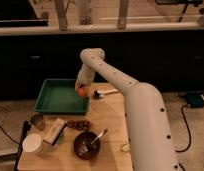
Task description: Place apple in tray
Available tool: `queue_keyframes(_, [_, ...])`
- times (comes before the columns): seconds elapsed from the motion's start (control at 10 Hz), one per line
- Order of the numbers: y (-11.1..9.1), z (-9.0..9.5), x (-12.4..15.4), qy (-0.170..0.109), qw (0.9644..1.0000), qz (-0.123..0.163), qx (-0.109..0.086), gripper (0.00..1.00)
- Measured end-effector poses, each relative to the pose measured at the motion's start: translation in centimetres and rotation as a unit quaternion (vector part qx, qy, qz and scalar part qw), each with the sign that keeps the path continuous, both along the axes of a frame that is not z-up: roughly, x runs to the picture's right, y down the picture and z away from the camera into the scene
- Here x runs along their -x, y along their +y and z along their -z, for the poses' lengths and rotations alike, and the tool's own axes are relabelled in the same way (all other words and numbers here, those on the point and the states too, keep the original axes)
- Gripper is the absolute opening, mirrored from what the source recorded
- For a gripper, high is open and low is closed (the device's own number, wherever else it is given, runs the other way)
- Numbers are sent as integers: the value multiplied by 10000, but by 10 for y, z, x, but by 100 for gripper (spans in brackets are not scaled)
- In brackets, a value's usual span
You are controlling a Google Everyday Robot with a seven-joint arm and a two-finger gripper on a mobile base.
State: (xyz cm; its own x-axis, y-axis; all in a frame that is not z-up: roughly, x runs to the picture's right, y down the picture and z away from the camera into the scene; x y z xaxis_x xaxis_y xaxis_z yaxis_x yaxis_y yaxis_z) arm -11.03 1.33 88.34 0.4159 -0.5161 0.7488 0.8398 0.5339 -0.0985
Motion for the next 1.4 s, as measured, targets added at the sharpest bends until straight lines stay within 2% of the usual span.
queue_keyframes(0.4, [2,1,0,-30,10000,16,37,77])
queue_keyframes(0.5, [3,2,-1,-34,10000,12,34,80])
queue_keyframes(1.4, [5,3,-2,-30,10000,18,60,80])
